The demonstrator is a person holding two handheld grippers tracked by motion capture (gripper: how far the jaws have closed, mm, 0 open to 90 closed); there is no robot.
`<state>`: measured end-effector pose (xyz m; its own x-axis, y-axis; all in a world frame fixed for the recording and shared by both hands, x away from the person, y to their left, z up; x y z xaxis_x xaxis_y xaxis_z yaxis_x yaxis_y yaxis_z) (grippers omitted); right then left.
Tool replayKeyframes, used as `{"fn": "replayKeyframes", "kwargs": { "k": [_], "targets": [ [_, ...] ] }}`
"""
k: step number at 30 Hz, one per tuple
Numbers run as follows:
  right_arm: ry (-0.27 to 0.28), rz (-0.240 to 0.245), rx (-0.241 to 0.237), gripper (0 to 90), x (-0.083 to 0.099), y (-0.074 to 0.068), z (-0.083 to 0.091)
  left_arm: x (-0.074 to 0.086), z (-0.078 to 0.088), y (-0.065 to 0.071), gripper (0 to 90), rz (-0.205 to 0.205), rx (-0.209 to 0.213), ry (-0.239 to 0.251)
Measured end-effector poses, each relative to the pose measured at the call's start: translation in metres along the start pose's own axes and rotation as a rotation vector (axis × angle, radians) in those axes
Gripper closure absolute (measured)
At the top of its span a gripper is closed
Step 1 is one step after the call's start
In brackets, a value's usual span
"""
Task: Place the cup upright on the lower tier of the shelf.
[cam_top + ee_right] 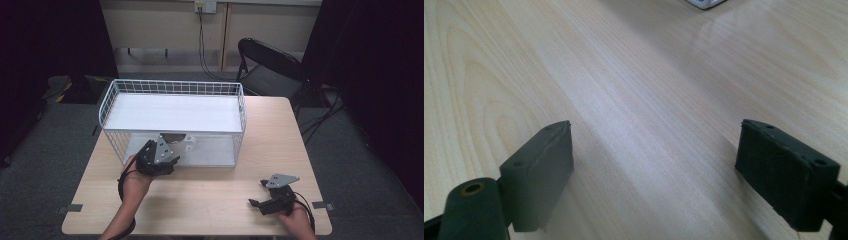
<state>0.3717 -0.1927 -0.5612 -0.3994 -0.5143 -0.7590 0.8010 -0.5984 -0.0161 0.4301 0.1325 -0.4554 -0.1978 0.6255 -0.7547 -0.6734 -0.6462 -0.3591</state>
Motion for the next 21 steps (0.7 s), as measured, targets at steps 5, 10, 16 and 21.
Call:
{"fn": "replayKeyframes", "kwargs": {
  "k": [5, 10, 16, 21],
  "targets": [
    [0.000, 0.000, 0.001, 14.3, 0.000, 0.000, 0.000, 0.004, 0.002, 0.007, 31.7, 0.028, 0.046, -0.002],
    [0.000, 0.000, 0.001, 14.3, 0.000, 0.000, 0.000, 0.009, 0.003, 0.012, 28.3, 0.053, 0.082, 0.002],
    [0.000, 0.000, 0.001, 14.3, 0.000, 0.000, 0.000, 0.015, 0.005, 0.016, 25.8, 0.076, 0.111, 0.000],
    [0.000, 0.000, 0.001, 14.3, 0.000, 0.000, 0.000, 0.020, 0.007, 0.016, 24.0, 0.108, 0.139, 0.002]
  ]
}}
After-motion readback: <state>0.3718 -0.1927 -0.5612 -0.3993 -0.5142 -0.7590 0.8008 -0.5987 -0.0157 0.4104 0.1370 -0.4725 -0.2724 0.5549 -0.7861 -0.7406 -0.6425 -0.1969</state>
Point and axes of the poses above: each handheld gripper's, and its own axes: z roughly backward along the jaws, x roughly out of its underside, y roughly to its right, the point moved 8 cm from there along -z, roughly forward along the jaws, and after that the axes turned 2 degrees about y, right-handed, at the moved point
